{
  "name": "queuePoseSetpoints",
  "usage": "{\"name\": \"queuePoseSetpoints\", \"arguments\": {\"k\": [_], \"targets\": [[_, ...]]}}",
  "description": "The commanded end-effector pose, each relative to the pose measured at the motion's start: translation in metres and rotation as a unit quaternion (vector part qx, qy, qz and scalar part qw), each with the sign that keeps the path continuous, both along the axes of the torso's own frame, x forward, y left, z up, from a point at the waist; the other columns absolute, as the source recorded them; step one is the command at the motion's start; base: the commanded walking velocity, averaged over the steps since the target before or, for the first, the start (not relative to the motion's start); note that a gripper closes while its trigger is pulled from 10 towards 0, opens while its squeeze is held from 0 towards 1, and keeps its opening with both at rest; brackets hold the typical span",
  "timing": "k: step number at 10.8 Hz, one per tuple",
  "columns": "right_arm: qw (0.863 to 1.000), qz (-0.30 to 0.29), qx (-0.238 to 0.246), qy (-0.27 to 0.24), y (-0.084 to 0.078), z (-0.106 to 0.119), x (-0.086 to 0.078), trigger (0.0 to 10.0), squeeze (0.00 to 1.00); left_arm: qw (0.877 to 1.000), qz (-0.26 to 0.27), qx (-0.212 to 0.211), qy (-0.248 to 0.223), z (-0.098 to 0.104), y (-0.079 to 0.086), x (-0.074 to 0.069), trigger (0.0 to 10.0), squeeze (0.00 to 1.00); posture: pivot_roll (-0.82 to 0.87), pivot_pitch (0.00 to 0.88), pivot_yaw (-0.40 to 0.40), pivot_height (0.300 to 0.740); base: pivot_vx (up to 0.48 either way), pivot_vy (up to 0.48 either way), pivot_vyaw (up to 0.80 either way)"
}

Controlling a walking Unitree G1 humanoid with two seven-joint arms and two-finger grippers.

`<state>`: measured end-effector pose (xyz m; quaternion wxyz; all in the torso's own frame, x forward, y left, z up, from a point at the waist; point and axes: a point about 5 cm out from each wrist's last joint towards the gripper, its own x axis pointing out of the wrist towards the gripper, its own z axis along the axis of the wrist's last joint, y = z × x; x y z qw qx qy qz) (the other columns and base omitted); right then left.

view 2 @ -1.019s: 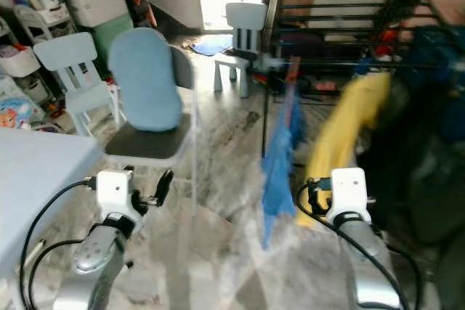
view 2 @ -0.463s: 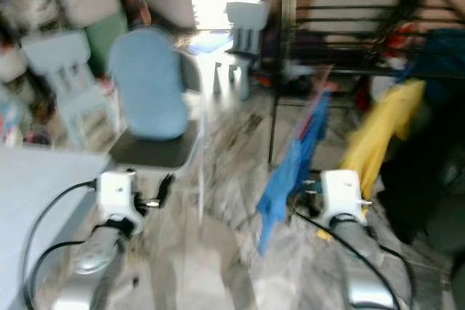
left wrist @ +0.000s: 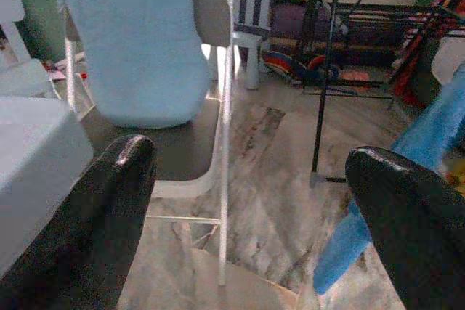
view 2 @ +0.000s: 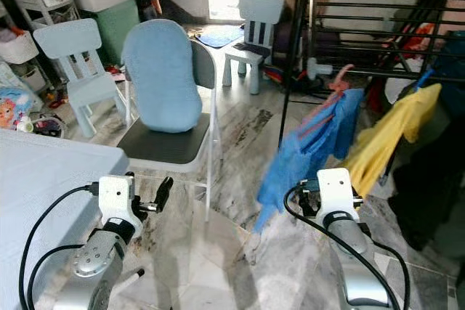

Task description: Hang hanger

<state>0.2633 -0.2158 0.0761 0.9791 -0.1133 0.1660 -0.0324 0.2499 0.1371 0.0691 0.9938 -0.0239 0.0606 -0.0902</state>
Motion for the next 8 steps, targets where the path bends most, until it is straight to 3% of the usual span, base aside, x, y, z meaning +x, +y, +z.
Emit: {"name": "queuePoseSetpoints", "arguments": {"k": [1, 3, 8], "targets": [[1.000, 0.004, -0.003, -0.006, 0.002, 0.004, 0.004, 10.0, 0.00, 1.000, -0.001, -0.003, -0.012, 0.006, 0.000, 0.003, 10.0, 0.00, -0.15, 0.000, 0.043, 0.740, 0.000, 0.000, 0.00], [1.000, -0.004, -0.002, 0.006, -0.001, 0.003, 0.005, 10.0, 0.00, 1.000, -0.008, -0.009, -0.017, 0.007, -0.004, 0.005, 10.0, 0.00, -0.16, 0.000, 0.044, 0.740, 0.000, 0.000, -0.75], [1.000, -0.002, -0.014, 0.007, -0.001, 0.004, 0.005, 10.0, 0.00, 1.000, -0.024, -0.011, -0.014, 0.005, -0.010, 0.006, 10.0, 0.00, -0.17, 0.000, 0.039, 0.740, 0.290, 0.000, -0.79]]}}
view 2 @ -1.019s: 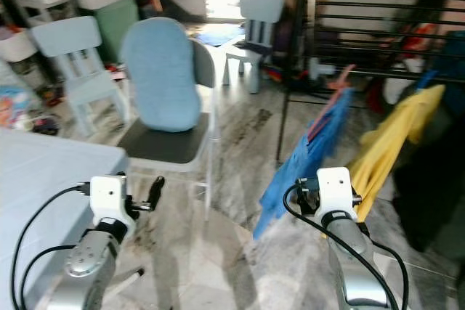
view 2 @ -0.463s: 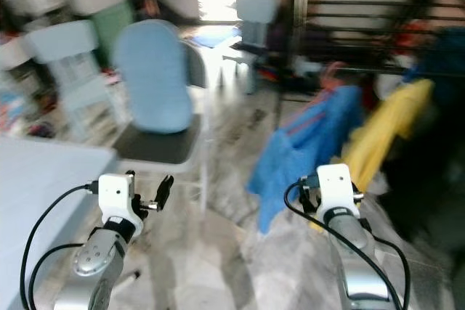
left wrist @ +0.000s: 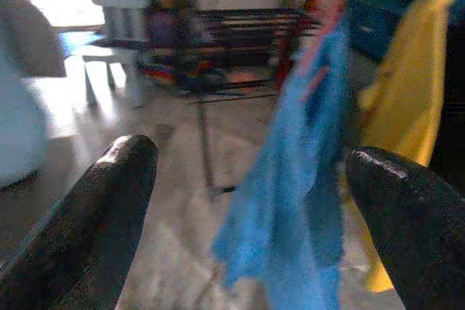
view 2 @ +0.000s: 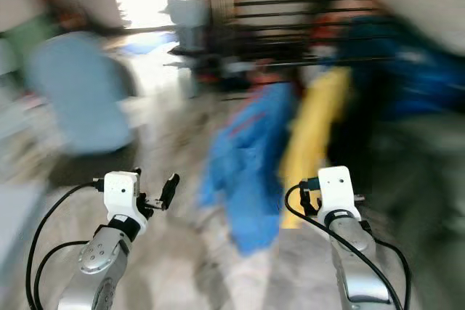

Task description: Hang hanger

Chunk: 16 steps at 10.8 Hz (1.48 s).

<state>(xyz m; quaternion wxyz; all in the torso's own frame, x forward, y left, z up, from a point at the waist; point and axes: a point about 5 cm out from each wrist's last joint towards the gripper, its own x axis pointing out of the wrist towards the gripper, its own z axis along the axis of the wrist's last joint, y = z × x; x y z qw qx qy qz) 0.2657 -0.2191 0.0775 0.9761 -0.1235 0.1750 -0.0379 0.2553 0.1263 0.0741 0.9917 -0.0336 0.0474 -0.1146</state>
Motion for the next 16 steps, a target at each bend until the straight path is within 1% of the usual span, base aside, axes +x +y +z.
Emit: {"name": "queuePoseSetpoints", "arguments": {"k": [1, 4, 10, 13, 15, 16], "targets": [[1.000, 0.002, -0.003, -0.004, 0.001, 0.003, 0.003, 10.0, 0.00, 1.000, -0.001, 0.001, -0.001, -0.001, 0.000, 0.001, 10.0, 0.00, -0.17, 0.000, 0.039, 0.740, 0.390, 0.000, 0.00], [1.000, 0.004, -0.003, -0.001, 0.005, 0.000, 0.003, 10.0, 0.00, 1.000, -0.005, 0.000, 0.002, -0.002, 0.000, -0.001, 10.0, 0.00, -0.17, 0.000, 0.040, 0.740, 0.419, 0.000, 0.00], [1.000, 0.000, -0.008, 0.004, 0.006, -0.004, 0.002, 10.0, 0.00, 1.000, -0.013, 0.004, 0.006, -0.004, 0.000, -0.002, 10.0, 0.00, -0.16, 0.000, 0.049, 0.740, 0.418, 0.000, 0.00], [1.000, 0.002, -0.008, 0.009, 0.007, -0.006, 0.004, 10.0, 0.00, 1.000, -0.017, 0.004, 0.009, -0.004, 0.000, -0.003, 10.0, 0.00, -0.16, 0.000, 0.051, 0.740, 0.000, 0.000, 0.00], [1.000, 0.007, 0.005, 0.009, 0.009, -0.006, 0.012, 10.0, 0.00, 1.000, -0.020, 0.005, 0.011, -0.005, -0.001, -0.003, 10.0, 0.00, -0.16, 0.000, 0.050, 0.740, 0.000, 0.000, 0.00], [1.000, 0.026, 0.006, 0.005, 0.016, -0.004, 0.020, 10.0, 0.00, 1.000, -0.020, 0.005, 0.010, -0.005, -0.002, -0.002, 10.0, 0.00, -0.15, 0.000, 0.050, 0.740, 0.000, 0.000, 0.00]]}}
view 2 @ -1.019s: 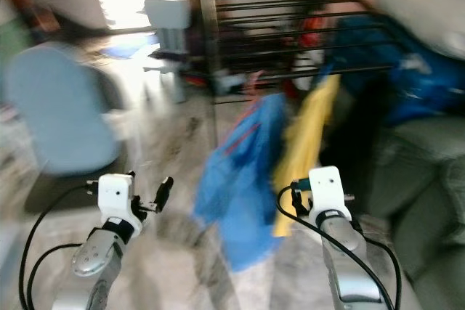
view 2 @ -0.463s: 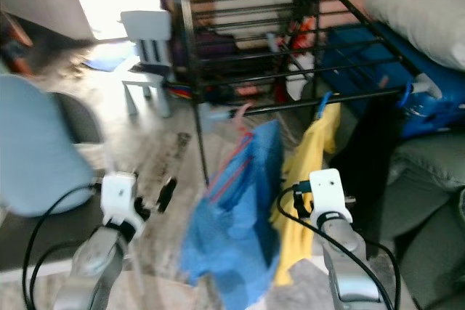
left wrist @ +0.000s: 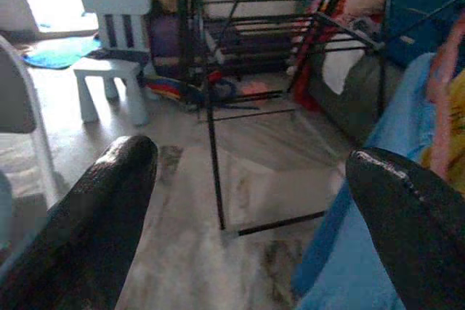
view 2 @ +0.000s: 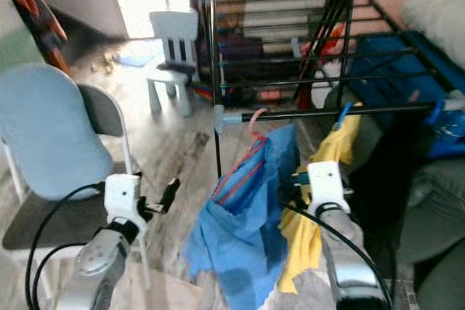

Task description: Hang hanger

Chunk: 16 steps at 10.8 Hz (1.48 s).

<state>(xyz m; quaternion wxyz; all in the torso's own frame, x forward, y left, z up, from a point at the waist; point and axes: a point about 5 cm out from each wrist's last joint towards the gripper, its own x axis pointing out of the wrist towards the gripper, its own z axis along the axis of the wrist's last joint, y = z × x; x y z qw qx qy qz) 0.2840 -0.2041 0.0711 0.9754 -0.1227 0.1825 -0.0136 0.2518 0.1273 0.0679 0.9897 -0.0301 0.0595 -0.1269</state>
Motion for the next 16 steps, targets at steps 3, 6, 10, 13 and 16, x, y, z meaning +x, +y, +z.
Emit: {"name": "queuePoseSetpoints", "arguments": {"k": [3, 6, 10, 13, 16], "targets": [[0.999, -0.037, 0.017, 0.017, -0.002, -0.003, 0.015, 10.0, 0.00, 1.000, -0.009, 0.002, -0.001, 0.001, -0.004, 0.001, 10.0, 0.00, -0.13, 0.000, 0.034, 0.740, 0.000, 0.000, 0.00], [1.000, -0.024, 0.012, 0.010, 0.009, 0.002, 0.040, 10.0, 0.00, 1.000, -0.007, 0.002, 0.002, 0.000, -0.003, -0.001, 10.0, 0.00, -0.12, 0.000, 0.025, 0.740, 0.000, 0.000, 0.00], [0.997, -0.075, 0.006, 0.034, 0.007, -0.001, 0.060, 10.0, 0.00, 1.000, -0.017, -0.007, 0.005, 0.002, -0.008, -0.004, 10.0, 0.00, -0.10, 0.000, 0.024, 0.740, 0.000, 0.000, 0.00], [0.993, -0.111, -0.003, 0.046, 0.001, -0.005, 0.063, 10.0, 0.00, 1.000, -0.021, -0.007, 0.005, 0.003, -0.009, -0.003, 10.0, 0.00, -0.10, 0.000, 0.022, 0.740, 0.000, 0.000, 0.00], [0.987, -0.155, -0.023, 0.037, -0.016, -0.006, 0.060, 10.0, 0.00, 0.999, -0.038, -0.017, 0.004, 0.004, -0.014, -0.004, 10.0, 0.00, -0.11, 0.000, 0.026, 0.740, 0.000, 0.000, 0.00]]}}
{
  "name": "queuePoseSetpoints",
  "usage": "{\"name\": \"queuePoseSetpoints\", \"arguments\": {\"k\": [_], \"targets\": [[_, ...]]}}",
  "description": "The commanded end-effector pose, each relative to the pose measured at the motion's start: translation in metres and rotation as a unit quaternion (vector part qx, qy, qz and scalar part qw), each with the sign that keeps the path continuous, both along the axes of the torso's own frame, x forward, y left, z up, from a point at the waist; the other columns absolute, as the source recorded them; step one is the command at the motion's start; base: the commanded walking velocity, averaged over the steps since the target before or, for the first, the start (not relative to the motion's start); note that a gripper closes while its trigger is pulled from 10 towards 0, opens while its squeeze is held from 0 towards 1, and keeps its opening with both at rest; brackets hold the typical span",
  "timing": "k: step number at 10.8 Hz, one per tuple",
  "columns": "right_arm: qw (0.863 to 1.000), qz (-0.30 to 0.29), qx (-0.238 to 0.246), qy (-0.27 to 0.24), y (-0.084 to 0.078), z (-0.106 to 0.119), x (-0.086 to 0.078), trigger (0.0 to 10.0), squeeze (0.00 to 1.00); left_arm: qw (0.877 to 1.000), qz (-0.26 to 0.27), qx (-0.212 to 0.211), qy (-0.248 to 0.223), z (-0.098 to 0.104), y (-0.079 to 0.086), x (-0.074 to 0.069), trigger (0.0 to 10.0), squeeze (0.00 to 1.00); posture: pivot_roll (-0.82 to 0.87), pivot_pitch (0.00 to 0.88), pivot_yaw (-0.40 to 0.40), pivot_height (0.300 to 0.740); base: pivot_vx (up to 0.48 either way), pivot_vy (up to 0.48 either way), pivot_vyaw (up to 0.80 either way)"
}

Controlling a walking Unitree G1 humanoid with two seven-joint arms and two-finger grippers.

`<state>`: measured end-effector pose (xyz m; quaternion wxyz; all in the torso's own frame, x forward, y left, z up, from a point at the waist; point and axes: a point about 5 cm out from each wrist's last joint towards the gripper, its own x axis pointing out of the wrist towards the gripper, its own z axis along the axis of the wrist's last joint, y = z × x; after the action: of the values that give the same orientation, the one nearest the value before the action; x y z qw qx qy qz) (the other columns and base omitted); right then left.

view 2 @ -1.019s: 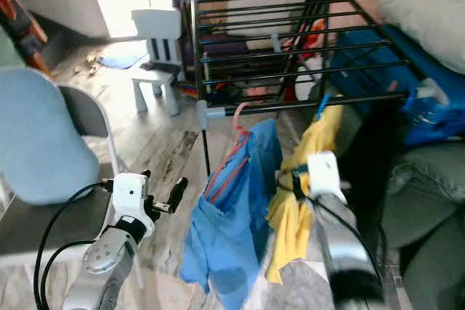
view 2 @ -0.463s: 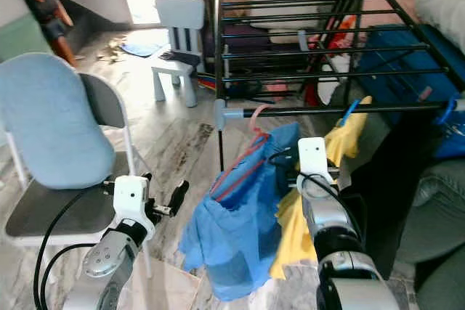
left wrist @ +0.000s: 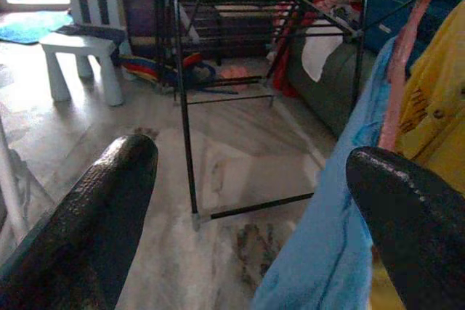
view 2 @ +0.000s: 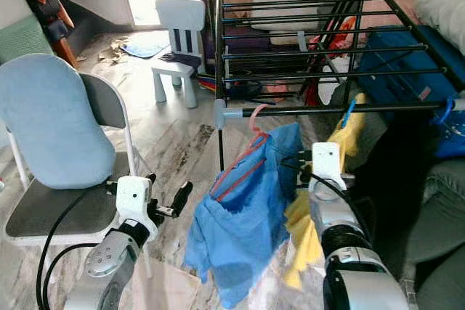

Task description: Hang hanger

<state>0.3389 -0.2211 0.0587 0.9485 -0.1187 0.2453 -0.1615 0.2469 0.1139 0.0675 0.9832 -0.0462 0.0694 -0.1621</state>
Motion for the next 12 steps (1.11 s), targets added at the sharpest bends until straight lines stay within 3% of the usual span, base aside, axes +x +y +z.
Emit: {"name": "queuePoseSetpoints", "arguments": {"k": [1, 2, 3, 4, 12], "targets": [[1.000, -0.006, -0.003, -0.007, -0.0005, 0.0045, 0.0037, 10.0, 0.00, 1.000, -0.006, 0.000, -0.007, 0.0047, -0.0008, 0.0021, 10.0, 0.00, -0.11, 0.000, 0.026, 0.740, 0.000, 0.000, 0.00], [1.000, -0.008, -0.006, -0.008, -0.0009, 0.0047, 0.0038, 10.0, 0.00, 1.000, -0.008, 0.000, -0.008, 0.0047, -0.0011, 0.0027, 10.0, 0.00, -0.11, 0.000, 0.026, 0.740, 0.000, 0.000, 0.00], [1.000, -0.004, -0.002, -0.009, -0.0003, 0.0042, 0.0042, 4.0, 0.00, 1.000, -0.009, -0.001, -0.008, 0.0046, -0.0017, 0.0029, 10.0, 0.00, -0.11, 0.000, 0.026, 0.740, 0.000, 0.000, 0.00], [1.000, -0.003, 0.008, -0.007, 0.0000, 0.0027, 0.0038, 0.0, 0.00, 1.000, -0.010, -0.001, -0.008, 0.0046, -0.0021, 0.0026, 10.0, 0.00, -0.11, 0.000, 0.025, 0.740, 0.000, 0.000, 0.00], [1.000, -0.012, 0.022, -0.011, -0.0062, 0.0029, 0.0042, 0.0, 0.00, 1.000, -0.021, -0.003, -0.005, 0.0035, -0.0073, 0.0052, 10.0, 0.00, -0.12, 0.000, 0.027, 0.740, 0.000, 0.000, 0.00]]}}
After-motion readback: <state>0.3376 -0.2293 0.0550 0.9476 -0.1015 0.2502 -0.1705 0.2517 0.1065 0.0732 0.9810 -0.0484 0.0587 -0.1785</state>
